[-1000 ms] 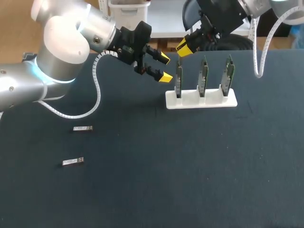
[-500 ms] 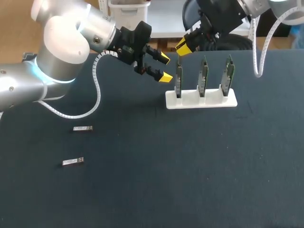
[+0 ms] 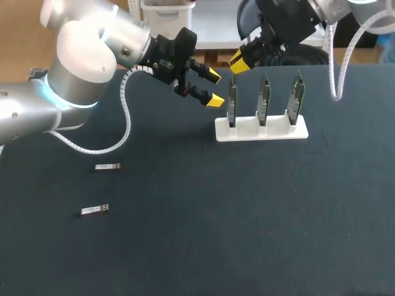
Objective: Pick up the optical module with the left hand, and insert it into the network port with the right hand.
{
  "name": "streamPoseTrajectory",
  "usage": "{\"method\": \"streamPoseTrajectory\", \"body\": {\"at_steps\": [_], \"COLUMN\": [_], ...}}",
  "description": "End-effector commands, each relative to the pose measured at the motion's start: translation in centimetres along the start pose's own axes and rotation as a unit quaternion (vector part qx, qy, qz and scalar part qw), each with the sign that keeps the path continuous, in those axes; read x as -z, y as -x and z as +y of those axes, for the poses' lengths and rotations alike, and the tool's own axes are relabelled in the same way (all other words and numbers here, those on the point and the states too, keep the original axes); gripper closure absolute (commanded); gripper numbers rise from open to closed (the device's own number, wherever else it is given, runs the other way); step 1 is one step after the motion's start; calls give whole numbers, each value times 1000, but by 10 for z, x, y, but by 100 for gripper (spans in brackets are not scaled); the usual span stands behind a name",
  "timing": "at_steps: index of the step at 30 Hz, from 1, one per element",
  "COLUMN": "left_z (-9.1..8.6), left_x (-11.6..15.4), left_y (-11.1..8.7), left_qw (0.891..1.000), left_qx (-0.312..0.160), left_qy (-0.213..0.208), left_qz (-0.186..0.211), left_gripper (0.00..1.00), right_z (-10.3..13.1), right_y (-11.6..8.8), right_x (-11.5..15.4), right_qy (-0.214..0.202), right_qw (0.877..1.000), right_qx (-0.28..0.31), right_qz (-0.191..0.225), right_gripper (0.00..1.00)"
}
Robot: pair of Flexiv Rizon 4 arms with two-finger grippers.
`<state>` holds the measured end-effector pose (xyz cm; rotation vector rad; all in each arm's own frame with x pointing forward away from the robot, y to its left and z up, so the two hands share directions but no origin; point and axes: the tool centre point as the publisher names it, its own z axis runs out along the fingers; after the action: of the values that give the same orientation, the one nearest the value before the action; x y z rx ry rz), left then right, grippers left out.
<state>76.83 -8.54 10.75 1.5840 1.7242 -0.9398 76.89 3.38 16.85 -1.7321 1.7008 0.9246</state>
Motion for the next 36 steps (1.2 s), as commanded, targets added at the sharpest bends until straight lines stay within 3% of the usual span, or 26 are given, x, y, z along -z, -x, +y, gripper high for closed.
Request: {"method": "streamPoseTrajectory", "body": {"at_steps": [1,21,22,23,36], "left_z": [-1,-1,-1,-1,-1], "left_x": [0,0,0,0,0], "left_y": [0,0,0,0,0], "left_qw": [1000,1000,1000,1000,1000], "left_qx": [1,1,1,1,1], "left_qy": [2,2,2,2,2], "left_qz": [2,2,2,2,2], "left_gripper": [0,0,0,0,0], "right_z": [0,-1,-1,-1,1], "right_y": [0,-5,-5,-5,1], "right_x": [-2,-7,-7,-7,12], "right_qy": [-2,-4,-5,-4,7], "right_qw": [1000,1000,1000,1000,998], "right_qx": [0,-11,-14,-16,-38], "right_qz": [1,3,2,0,-52], "right_gripper": [100,100,66,0,0]}}
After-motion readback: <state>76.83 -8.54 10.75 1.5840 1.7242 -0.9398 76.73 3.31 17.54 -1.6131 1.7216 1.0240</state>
